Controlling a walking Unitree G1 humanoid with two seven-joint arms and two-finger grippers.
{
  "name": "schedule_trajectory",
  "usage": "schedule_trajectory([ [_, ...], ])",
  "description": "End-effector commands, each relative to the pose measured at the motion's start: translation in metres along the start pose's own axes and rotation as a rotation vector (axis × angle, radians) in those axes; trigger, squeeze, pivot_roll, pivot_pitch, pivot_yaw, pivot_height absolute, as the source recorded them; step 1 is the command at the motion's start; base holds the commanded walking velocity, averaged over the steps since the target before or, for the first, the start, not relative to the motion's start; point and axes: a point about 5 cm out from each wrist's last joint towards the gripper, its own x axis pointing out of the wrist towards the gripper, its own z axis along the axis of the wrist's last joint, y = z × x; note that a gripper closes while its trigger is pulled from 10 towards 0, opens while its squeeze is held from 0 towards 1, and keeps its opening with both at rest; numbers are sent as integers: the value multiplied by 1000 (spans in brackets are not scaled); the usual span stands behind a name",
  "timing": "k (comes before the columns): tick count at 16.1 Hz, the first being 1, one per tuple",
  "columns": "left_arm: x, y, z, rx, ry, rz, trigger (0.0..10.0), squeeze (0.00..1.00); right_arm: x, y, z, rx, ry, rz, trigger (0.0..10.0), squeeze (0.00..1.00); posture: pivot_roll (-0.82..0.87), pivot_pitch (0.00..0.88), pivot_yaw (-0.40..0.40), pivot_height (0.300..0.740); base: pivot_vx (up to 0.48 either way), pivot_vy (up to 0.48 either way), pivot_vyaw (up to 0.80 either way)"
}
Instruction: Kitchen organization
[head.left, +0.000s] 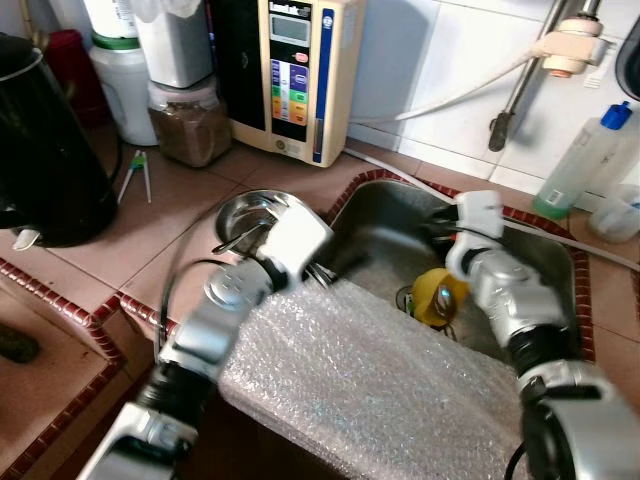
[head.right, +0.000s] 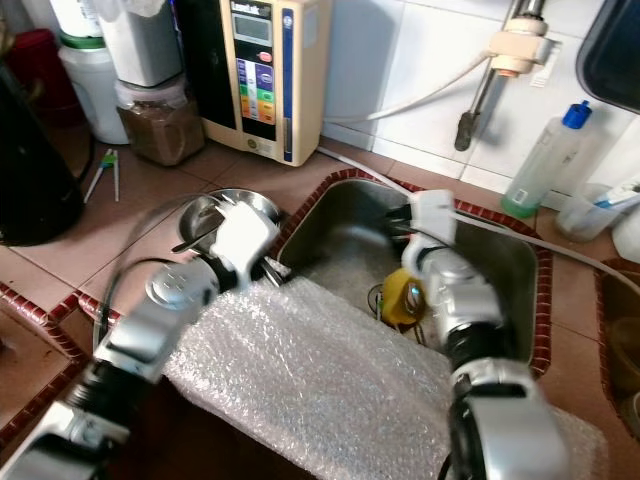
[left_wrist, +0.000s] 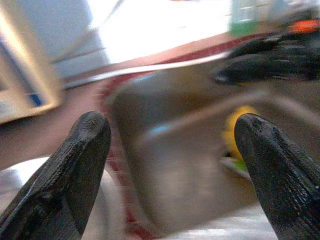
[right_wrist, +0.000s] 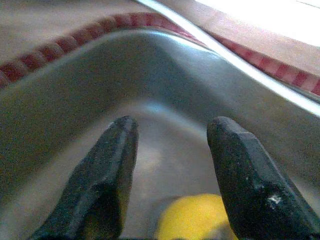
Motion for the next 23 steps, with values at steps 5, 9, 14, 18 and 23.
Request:
schedule_trajectory([
  [5, -10, 39, -9, -20, 103, 156, 10000, 1000, -15, 33, 7, -11, -52, 227, 10000, 1000, -44, 0, -38, 740, 0, 0, 0],
  [9, -13, 56, -14, -10, 142, 210, 10000, 1000, -40, 61, 13, -15, -88, 457, 10000, 1000, -54, 0, -25, 740, 0, 0, 0],
  [14, -13, 79, -24, -67, 220, 337, 10000, 1000, -68, 79, 12, -29, -86, 613, 10000, 1000, -66, 0, -16, 740, 0, 0, 0],
  [18, -15, 81, -35, -113, 295, 323, 10000, 0, -78, 87, 12, -30, -72, 694, 10000, 0, -68, 3, -12, 740, 0, 0, 0],
  [23, -14, 80, -39, -151, 313, 290, 0, 0, -86, 87, 9, -15, -29, 727, 10000, 0, -73, 7, -11, 740, 0, 0, 0],
])
